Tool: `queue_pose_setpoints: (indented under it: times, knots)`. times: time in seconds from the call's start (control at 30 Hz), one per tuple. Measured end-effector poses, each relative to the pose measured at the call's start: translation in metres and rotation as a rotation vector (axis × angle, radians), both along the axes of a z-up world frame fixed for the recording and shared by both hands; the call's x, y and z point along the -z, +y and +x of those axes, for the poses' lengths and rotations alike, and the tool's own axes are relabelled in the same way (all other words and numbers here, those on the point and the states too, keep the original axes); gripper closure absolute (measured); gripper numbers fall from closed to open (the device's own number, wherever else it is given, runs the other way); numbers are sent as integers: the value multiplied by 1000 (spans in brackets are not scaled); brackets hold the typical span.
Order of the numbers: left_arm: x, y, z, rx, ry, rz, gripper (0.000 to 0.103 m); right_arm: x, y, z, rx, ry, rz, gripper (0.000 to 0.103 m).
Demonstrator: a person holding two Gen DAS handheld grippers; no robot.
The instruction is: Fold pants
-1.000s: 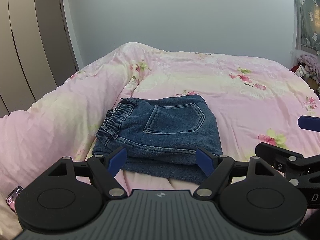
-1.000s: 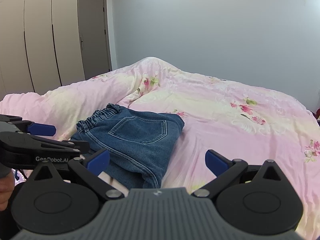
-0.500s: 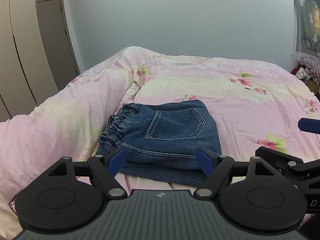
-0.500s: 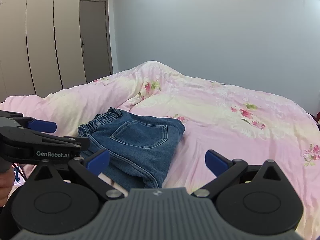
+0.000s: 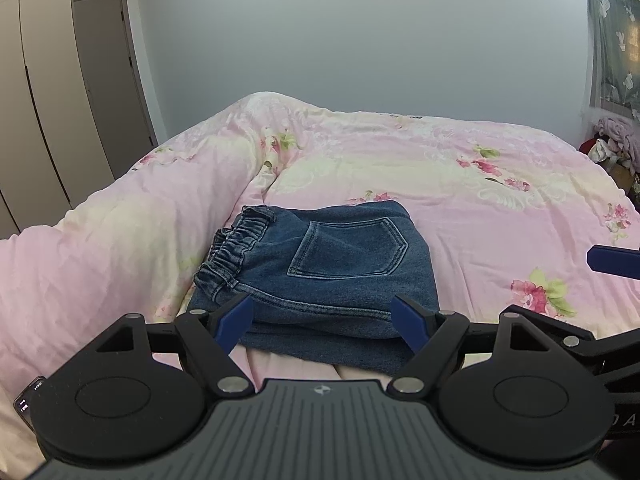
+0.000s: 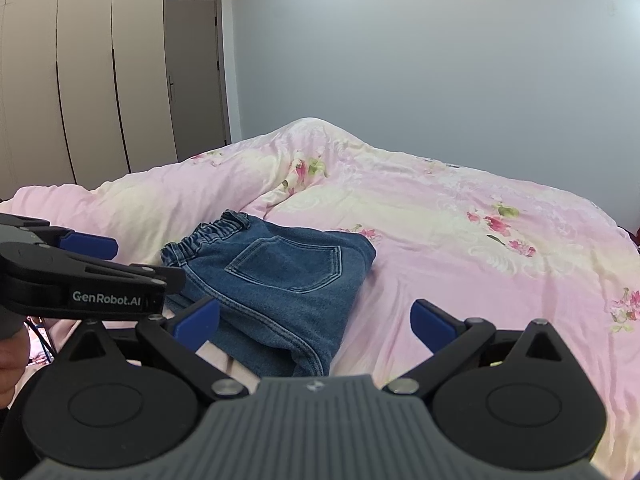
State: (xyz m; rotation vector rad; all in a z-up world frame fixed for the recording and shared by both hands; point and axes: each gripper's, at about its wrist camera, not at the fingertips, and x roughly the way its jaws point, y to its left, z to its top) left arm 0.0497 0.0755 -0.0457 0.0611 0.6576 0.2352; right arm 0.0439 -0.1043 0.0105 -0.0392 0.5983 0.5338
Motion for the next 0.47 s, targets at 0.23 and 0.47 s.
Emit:
queue_pose_setpoints:
  times: [0.23,0.47]
  knots:
    - [1,-2,0,-4,7,3,11,0,0,-1,-2,0,-2,5]
    - [1,-1,0,-3,7,-5,11,2,0,0,-9,2,-11,5]
